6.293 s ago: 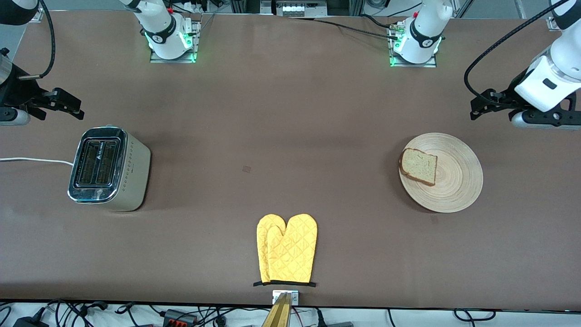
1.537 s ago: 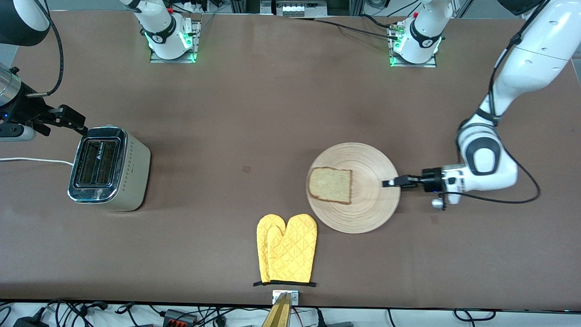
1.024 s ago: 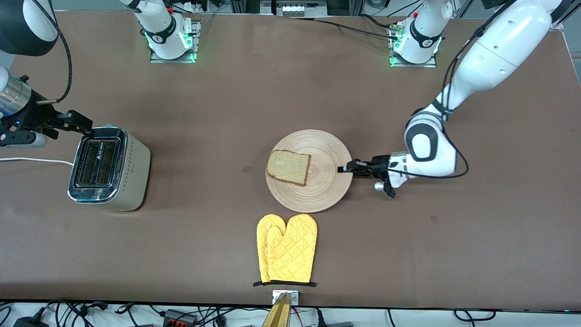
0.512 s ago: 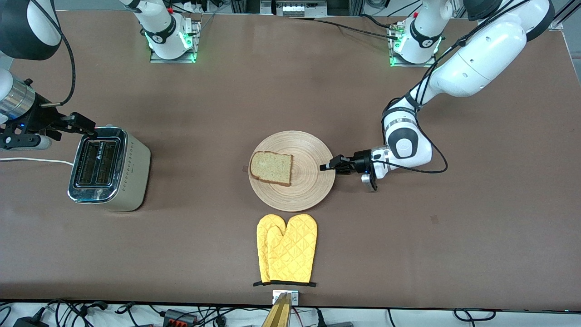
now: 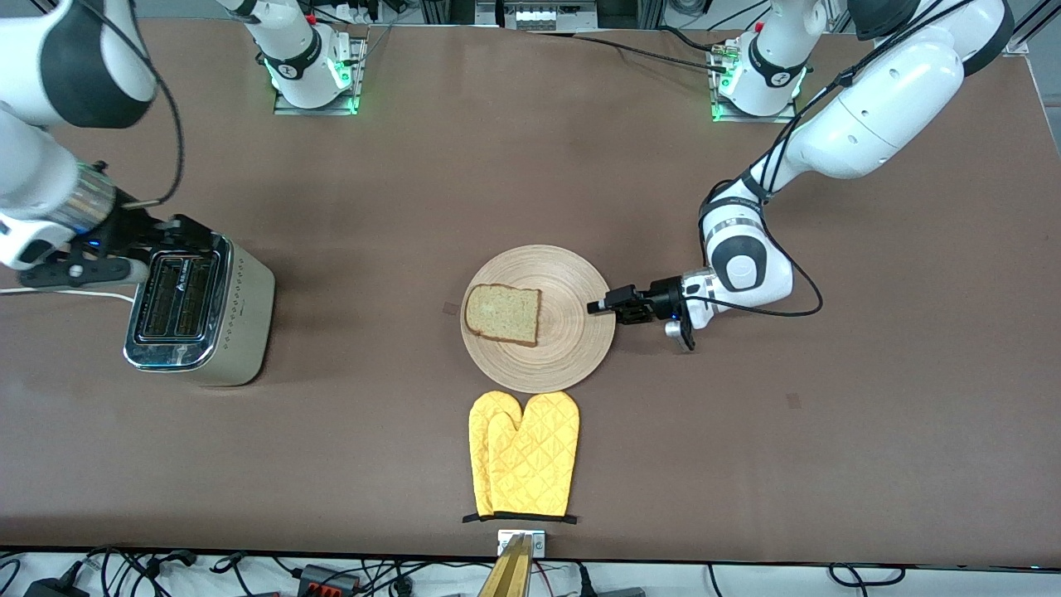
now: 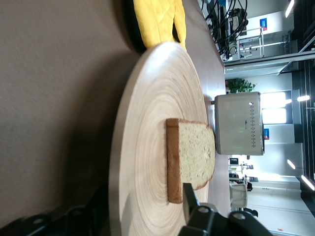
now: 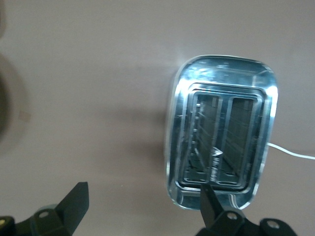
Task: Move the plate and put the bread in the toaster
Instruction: 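Withdraw the left gripper while the right gripper reaches the bread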
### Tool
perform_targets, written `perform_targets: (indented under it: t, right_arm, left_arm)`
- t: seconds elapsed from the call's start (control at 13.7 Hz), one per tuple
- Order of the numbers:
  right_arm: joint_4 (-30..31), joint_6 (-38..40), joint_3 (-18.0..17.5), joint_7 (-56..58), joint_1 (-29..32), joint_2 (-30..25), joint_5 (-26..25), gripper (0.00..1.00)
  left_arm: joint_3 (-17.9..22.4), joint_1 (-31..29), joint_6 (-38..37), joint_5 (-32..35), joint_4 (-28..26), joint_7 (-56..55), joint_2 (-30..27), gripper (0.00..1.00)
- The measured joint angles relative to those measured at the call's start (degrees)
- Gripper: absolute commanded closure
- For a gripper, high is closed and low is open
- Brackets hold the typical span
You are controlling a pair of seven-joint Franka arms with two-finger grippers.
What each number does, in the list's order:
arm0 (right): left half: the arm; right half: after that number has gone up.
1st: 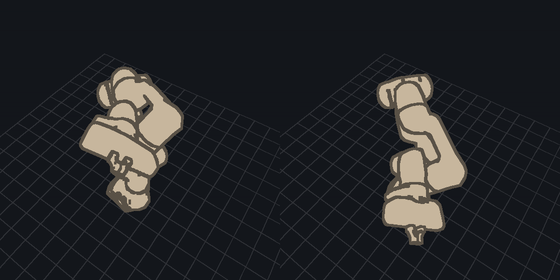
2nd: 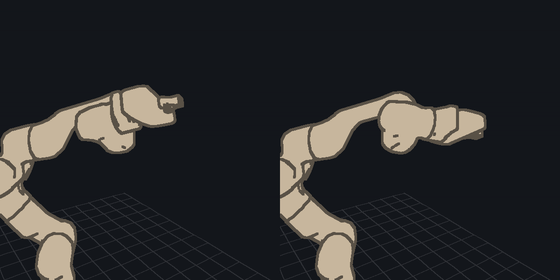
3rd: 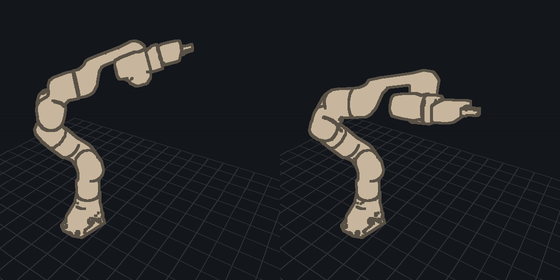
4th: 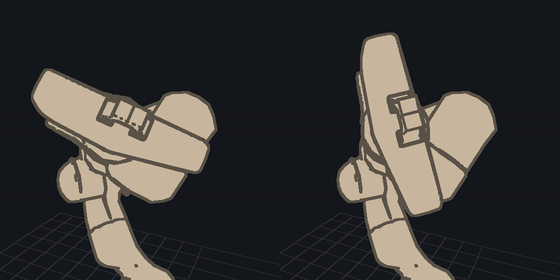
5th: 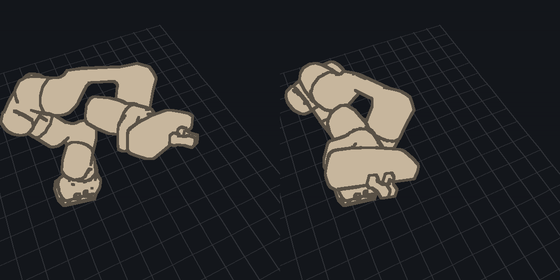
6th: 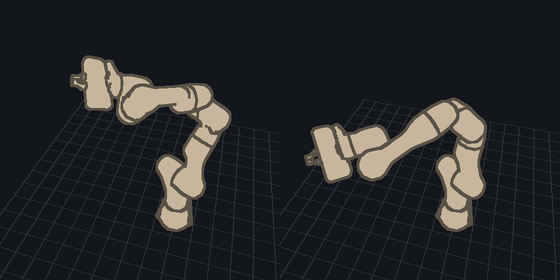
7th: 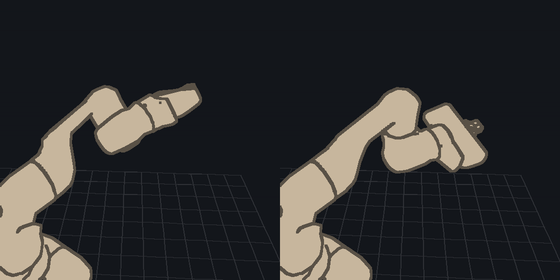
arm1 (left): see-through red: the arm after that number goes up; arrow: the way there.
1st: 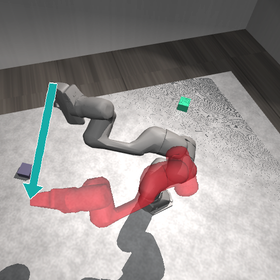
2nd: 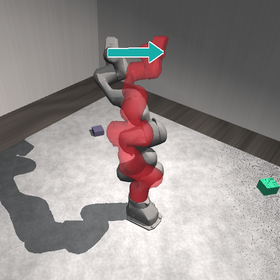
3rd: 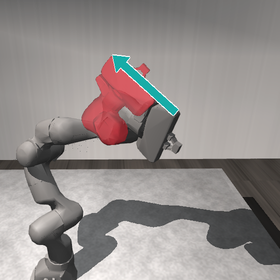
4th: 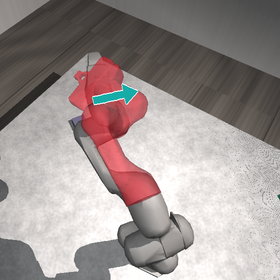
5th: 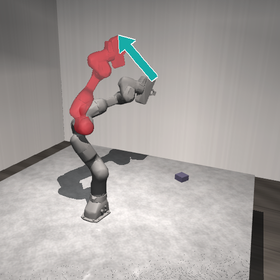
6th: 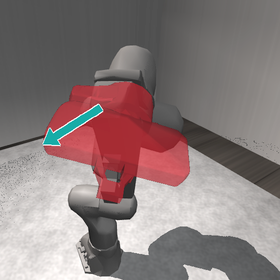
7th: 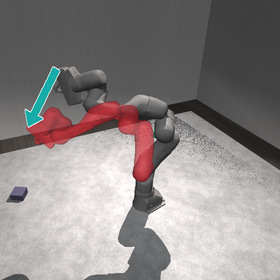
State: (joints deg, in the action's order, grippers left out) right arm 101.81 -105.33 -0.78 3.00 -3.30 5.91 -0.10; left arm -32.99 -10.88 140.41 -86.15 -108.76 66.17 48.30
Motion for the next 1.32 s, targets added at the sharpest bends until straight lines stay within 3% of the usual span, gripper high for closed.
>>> perform_targets:
  t: [0.15, 0.37, 0.44, 0.51, 0.66, 0.95, 1.32]
  right_arm:
    - [0.0, -0.9, -0.1, -0.1, -2.4, 1.5, 0.1, 0.0]
    - [0.0, -2.8, -0.1, -0.1, -5.5, 3.2, 0.1, 0.0]
    - [0.0, -3.4, -0.2, -0.1, -6.2, 3.8, 0.4, 0.03]
    - [0.0, -4.4, -0.2, -0.1, -6.9, 4.6, 1.1, 0.12]
    - [-0.1, -6.4, -0.2, -0.1, -8.3, 6.5, 4.1, 0.25]
    - [-1.2, -8.7, -0.2, -0.1, -10.2, 10.8, 10.2, 0.26]
    - [-7.7, -9.7, -0.3, -5.8, -16.9, 19.1, 11.1, 0.26]
  left_arm:
    - [0.0, -1.8, 0.0, 0.8, 0.5, 0.6, -0.1, 0.0]
    - [0.1, -4.6, -1.0, 9.8, 2.4, 0.7, -0.1, 0.0]
    - [0.5, -5.5, -2.2, 13.6, 3.4, 0.7, -0.2, 0.0]
    - [1.5, -6.2, -4.3, 17.2, 4.5, 0.7, -0.3, 0.0]
    - [5.6, -6.8, -12.1, 23.5, 7.2, 0.6, -0.4, 0.0]
    - [13.6, -7.3, -28.7, 34.9, 14.2, -3.4, -0.5, 0.0]
    - [16.8, -7.8, -44.4, 51.4, 25.3, -20.2, -0.8, 0.0]
